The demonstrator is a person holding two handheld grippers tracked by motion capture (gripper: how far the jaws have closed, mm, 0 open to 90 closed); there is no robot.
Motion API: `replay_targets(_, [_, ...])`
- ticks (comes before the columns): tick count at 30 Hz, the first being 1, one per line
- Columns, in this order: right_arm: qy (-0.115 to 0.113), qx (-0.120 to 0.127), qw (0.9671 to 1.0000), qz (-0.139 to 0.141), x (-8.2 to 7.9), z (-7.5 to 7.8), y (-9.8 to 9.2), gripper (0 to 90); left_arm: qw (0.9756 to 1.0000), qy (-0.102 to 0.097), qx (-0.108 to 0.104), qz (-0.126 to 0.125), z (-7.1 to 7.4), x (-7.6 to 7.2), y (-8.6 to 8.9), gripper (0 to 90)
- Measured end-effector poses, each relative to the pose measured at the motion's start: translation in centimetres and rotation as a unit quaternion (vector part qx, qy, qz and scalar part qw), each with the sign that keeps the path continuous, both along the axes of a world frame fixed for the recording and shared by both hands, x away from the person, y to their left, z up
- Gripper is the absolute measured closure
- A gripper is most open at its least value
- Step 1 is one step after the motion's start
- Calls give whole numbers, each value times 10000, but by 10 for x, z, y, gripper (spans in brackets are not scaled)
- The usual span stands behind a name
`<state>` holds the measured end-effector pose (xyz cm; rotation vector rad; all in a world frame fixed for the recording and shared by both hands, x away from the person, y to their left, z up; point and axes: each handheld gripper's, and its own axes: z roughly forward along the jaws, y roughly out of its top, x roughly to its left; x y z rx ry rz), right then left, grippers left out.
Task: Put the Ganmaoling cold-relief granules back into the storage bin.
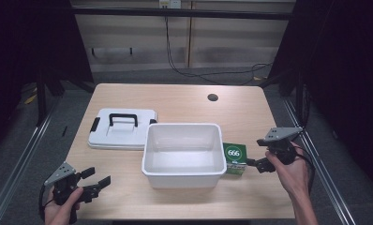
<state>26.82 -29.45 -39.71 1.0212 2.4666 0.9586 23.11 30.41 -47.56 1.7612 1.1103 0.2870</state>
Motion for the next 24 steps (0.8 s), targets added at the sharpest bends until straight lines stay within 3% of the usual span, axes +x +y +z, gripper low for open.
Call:
replay_targets(12, [196, -452, 9979, 416, 21, 11, 21, 134, 10000, 0, -10, 4, 0, 0, 0, 174])
replay_targets(19, [362, -908, 9935, 581, 36, 15, 32, 134, 10000, -14, -3, 5, 0, 0, 1, 174])
replay_targets(20, [416, -1068, 9910, 698, 40, 15, 36, 134, 10000, -6, -32, 14, 0, 0, 0, 174])
replay_targets(24, [491, -1156, 9882, 881, 47, 17, 44, 134, 10000, 0, -11, -3, 0, 0, 0, 174])
